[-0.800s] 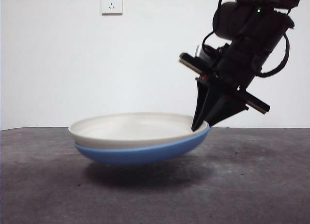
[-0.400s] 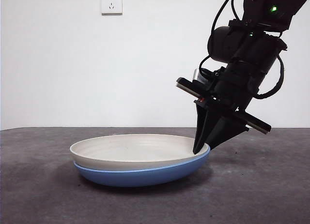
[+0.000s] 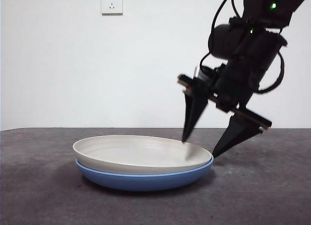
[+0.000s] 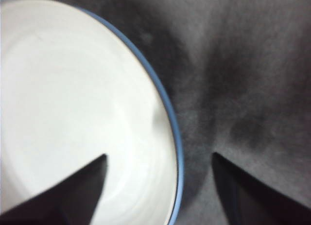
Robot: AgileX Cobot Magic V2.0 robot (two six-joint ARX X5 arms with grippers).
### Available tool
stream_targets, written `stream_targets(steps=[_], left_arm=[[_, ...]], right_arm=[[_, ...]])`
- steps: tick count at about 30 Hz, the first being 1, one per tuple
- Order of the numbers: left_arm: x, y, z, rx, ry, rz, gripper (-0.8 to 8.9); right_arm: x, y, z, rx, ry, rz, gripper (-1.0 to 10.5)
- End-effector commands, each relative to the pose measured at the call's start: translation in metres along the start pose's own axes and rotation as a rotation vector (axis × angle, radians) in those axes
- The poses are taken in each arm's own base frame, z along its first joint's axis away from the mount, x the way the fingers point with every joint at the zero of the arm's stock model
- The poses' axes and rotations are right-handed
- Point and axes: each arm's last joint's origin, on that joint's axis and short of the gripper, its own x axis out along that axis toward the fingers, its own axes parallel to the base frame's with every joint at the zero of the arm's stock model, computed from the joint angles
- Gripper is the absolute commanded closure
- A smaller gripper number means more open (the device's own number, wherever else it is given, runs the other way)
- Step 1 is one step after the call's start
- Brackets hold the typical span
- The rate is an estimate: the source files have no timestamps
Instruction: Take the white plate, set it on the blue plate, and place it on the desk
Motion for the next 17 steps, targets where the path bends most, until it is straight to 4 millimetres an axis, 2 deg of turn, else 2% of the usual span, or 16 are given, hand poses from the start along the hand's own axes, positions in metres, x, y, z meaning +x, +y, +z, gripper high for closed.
stream_targets(steps=[1,6,9,17], left_arm=[[-0.001,-0.001,0.002,0.009,-0.015,-0.001,2.30],[-0.001,-0.001,0.002,0.009,-0.015,-0.001,2.30],[-0.001,-0.001,0.002,0.009,-0.015,-0.001,2.30],[-0.001,-0.001,0.002,0.008,-0.015,-0.001,2.30]], right_arm=[[-0.026,0.015,0.010,-0.067,-0.066,0.021,5.2],[-0.072,0.035,0.010,-0.147,-0.116,-0.025,4.3],[-0.100,0.047,-0.002,-0.210,-0.134,-0.077,3.7],[-0.172,0.063,-0.063,-0.318,-0.174,-0.223,3.7]])
